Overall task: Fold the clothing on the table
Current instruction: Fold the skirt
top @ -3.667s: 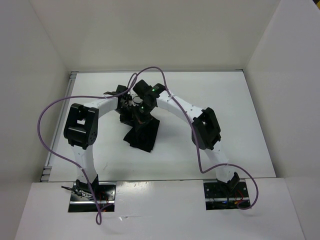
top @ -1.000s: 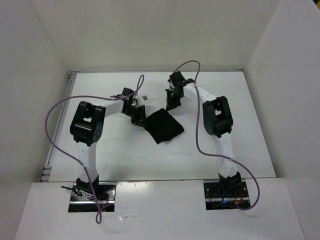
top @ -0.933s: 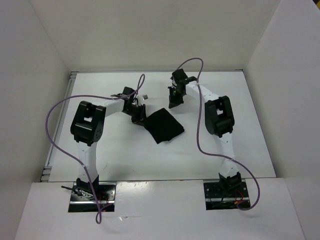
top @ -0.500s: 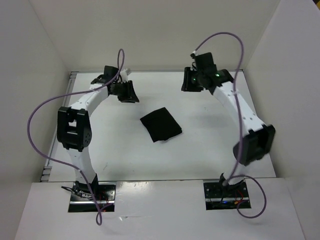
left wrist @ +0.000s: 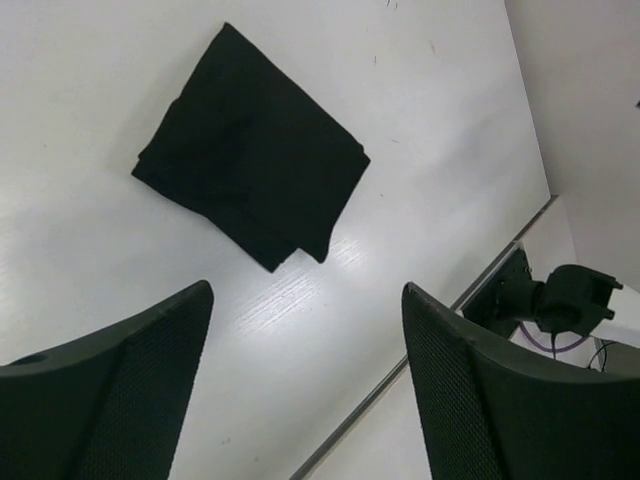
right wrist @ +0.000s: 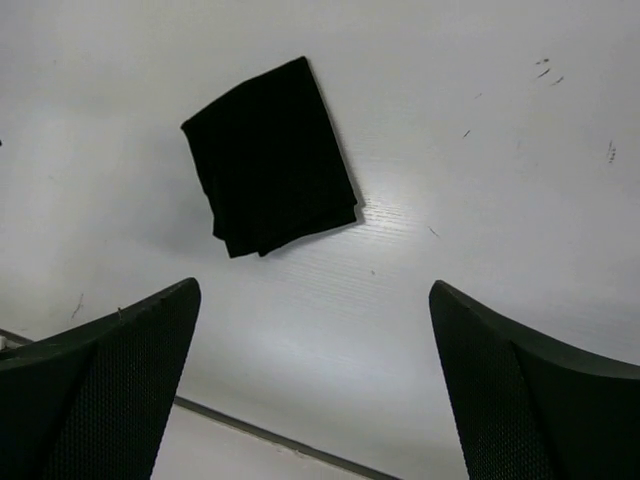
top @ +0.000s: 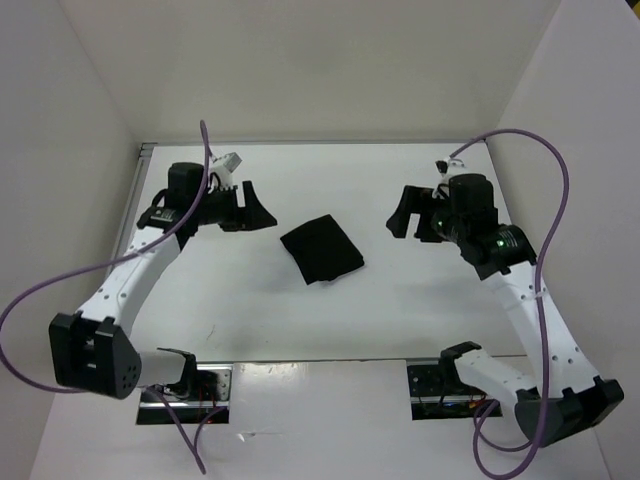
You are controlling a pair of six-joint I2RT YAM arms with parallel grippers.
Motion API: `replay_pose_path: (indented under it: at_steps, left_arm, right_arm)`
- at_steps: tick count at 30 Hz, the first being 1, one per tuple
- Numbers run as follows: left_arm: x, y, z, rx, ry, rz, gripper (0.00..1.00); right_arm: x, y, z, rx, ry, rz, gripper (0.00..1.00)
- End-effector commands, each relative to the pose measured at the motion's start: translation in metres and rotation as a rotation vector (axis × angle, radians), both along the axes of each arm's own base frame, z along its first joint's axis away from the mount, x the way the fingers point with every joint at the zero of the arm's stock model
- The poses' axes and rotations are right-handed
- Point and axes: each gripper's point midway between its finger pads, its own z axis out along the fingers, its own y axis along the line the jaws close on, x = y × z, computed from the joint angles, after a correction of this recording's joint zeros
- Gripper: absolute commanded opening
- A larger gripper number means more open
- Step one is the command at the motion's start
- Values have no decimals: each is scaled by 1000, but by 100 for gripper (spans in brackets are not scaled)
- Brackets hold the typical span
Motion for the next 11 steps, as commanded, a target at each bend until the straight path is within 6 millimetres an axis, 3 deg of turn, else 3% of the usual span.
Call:
replay_pose_path:
  at_steps: [1,5,11]
  left_arm:
    - [-4,4,16,-12,-70,60,84]
    - [-13,10,31,-23,-121,101,89]
    - [-21,14,17,17,-111,109,87]
  right_arm:
    - [-6,6,11,102,-76,42,100]
    - [-4,-4,2,109,-63,24,100]
    - [4,5,-13,119,-16,68,96]
